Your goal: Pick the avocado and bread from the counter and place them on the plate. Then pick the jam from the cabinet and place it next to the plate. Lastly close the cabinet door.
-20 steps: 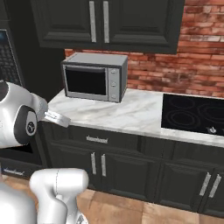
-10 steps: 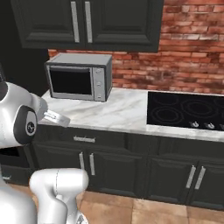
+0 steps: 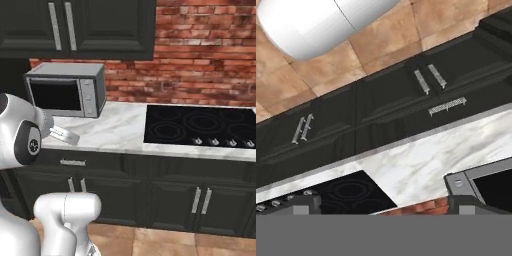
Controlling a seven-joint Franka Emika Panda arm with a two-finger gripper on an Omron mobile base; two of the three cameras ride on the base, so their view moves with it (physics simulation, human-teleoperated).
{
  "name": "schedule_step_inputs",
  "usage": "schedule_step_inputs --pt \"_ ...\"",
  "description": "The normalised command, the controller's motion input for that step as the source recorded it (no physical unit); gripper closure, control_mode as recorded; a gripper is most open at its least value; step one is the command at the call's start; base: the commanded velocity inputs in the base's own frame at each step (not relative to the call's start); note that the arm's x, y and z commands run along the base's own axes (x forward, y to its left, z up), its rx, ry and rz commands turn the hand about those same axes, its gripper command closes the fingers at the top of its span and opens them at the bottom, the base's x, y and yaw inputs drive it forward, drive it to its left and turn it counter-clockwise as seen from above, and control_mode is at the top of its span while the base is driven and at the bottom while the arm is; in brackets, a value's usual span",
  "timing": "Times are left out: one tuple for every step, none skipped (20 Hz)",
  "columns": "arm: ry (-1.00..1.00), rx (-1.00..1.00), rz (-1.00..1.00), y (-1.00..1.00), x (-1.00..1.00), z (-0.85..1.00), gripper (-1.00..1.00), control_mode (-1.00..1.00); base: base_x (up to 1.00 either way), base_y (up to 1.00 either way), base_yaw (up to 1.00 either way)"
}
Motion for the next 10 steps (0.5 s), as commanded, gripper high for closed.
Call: schedule_step_inputs --pt "0.0 0.0 0.0 0.0 0.0 0.0 -1.0 1.0 0.41 -0.63 -0.12" --pt "0.0 0.0 0.0 0.0 0.0 0.0 -1.0 1.0 0.36 -0.64 -0.11" --pt "0.0 0.0 0.0 0.0 0.0 0.0 -1.0 1.0 0.34 -0.66 -0.11" --pt "0.0 0.0 0.0 0.0 0.0 0.0 -1.0 1.0 0.34 -0.64 -0.11" --pt "0.0 0.0 0.0 0.0 0.0 0.0 -1.0 1.0 0.32 -0.64 -0.11" --pt "0.0 0.0 0.0 0.0 0.0 0.0 -1.0 1.0 0.31 -0.63 -0.11" --pt "0.0 0.0 0.0 0.0 0.0 0.0 -1.0 1.0 0.3 -0.61 -0.11" --pt "0.0 0.0 0.0 0.0 0.0 0.0 -1.0 1.0 0.29 -0.59 -0.11" --pt "0.0 0.0 0.0 0.0 0.0 0.0 -1.0 1.0 0.26 -0.58 -0.11" --pt "0.0 0.0 0.0 0.0 0.0 0.0 -1.0 1.0 0.21 -0.57 -0.11"
